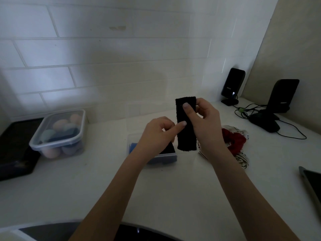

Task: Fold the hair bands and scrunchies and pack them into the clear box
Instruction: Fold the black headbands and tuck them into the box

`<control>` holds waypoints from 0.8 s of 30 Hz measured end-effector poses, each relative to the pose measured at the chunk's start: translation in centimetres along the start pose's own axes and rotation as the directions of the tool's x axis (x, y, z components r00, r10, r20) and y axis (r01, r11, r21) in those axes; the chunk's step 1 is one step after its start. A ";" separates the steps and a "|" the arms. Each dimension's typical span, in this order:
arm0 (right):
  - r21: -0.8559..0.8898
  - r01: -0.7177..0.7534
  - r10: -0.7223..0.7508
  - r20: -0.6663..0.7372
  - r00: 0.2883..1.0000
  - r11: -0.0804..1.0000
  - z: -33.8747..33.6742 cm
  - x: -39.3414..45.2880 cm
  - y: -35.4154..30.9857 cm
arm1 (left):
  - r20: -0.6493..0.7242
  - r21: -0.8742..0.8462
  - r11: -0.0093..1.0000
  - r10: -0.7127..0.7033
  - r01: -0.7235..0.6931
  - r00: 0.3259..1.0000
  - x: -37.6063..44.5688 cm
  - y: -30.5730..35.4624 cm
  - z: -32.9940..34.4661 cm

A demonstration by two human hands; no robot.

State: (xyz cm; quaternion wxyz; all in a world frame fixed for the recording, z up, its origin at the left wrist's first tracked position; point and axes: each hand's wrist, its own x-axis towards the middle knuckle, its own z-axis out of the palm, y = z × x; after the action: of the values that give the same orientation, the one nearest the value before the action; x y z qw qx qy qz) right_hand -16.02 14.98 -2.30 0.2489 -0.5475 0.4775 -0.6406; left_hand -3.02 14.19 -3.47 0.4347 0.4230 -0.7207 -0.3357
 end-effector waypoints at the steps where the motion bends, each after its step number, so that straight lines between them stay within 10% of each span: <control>1: 0.010 0.000 0.000 0.002 1.000 1.000 -0.2 0.0 -0.1 | -0.018 0.037 0.999 0.006 -0.006 1.000 0.0 0.0 -0.1; 7: 0.057 0.009 -0.010 0.013 1.000 0.998 -0.5 0.2 -0.8 | 0.225 -0.450 0.880 -0.054 0.153 0.973 -0.1 0.1 -0.5; 12: -0.010 0.068 -0.068 -0.034 0.997 0.998 -0.2 0.1 -0.5 | 0.265 -0.348 0.926 -0.054 0.147 0.963 -0.3 1.0 -0.2; 19: 0.091 -0.023 0.024 -0.004 1.000 0.996 -0.7 0.1 -0.5 | -0.015 -0.207 0.977 -0.061 0.056 0.998 0.1 0.0 0.4; 24: 0.258 -0.150 0.119 0.130 0.984 0.954 -0.8 -0.3 -0.8 | 0.150 -0.338 0.929 -0.104 0.150 0.983 0.8 -0.7 0.4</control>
State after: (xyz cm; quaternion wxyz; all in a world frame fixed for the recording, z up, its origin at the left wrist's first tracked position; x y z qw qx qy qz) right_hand -16.54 15.83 -1.63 0.3902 -0.5105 0.4080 -0.6486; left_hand -3.41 13.21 -3.90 0.4321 0.3624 -0.6480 -0.5119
